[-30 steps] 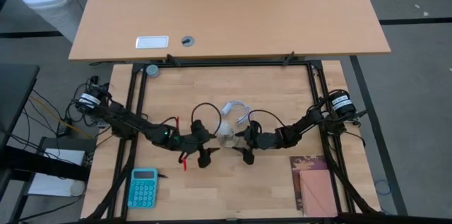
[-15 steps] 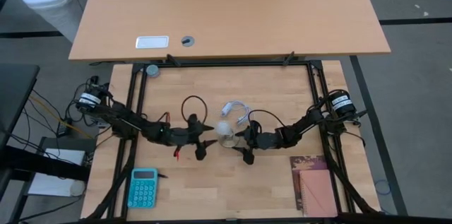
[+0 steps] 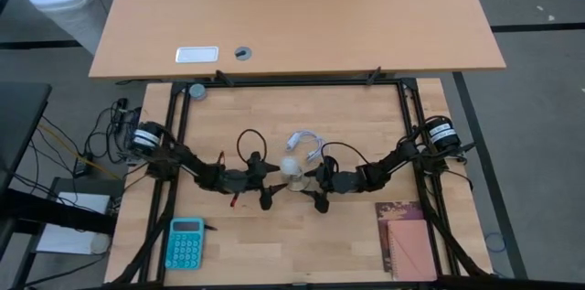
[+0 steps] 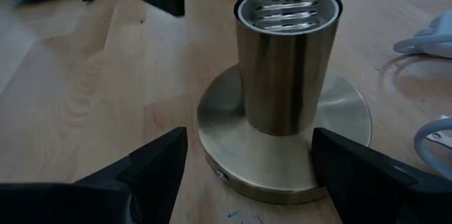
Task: Screw lightbulb
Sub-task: Insert the white lightbulb into the lamp socket
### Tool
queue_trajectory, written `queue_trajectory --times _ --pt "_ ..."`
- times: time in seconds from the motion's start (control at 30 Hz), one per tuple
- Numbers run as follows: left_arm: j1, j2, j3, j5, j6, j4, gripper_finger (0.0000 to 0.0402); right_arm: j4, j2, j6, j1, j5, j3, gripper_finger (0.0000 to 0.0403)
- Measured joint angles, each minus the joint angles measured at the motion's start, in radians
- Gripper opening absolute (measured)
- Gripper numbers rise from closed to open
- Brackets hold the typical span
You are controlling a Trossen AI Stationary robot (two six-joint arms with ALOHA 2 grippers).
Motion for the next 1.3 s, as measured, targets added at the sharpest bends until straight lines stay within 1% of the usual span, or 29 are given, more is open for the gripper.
queue_trajectory --times 0.1,0.2,0.3,0.4,0.47,0.63,0.77,0.97,1.2,1.3 --pt "0.000 0.046 0.015 -0.008 0.027 0.083 0.0294 0.000 0.000 0.000 0.000 0.000 0.000 0.0307" --pt "0.000 0.073 0.018 -0.029 0.028 0.100 0.0294 0.001 0.000 0.000 0.000 0.000 0.000 0.0307" --pt "0.001 0.081 0.018 -0.052 0.028 0.135 0.0294 0.000 0.000 0.002 0.000 0.000 0.000 0.0307" --pt "0.001 0.082 0.018 -0.081 0.036 0.133 0.0294 0.001 0.000 0.002 0.000 0.000 0.000 0.0307" --pt "0.005 0.083 0.018 -0.083 0.053 0.155 0.0294 0.001 0.000 0.002 0.000 0.000 0.000 0.0307" --pt "0.021 0.083 0.018 -0.074 0.060 0.180 0.0294 -0.002 0.000 0.002 0.000 0.000 0.000 0.0307" --pt "0.036 0.083 0.030 -0.028 0.062 0.191 0.0294 -0.002 0.000 0.002 0.000 -0.001 0.000 0.0307" --pt "0.042 0.083 0.083 0.001 0.135 0.188 0.0294 -0.002 0.000 0.002 0.000 -0.001 0.000 0.0307" --pt "0.042 0.083 0.122 0.043 0.152 0.106 0.0291 -0.002 0.000 0.002 0.000 0.000 0.000 0.0307" --pt "0.045 0.083 0.130 0.043 0.153 0.081 0.0285 -0.001 0.000 0.002 0.000 0.000 0.000 0.0307"
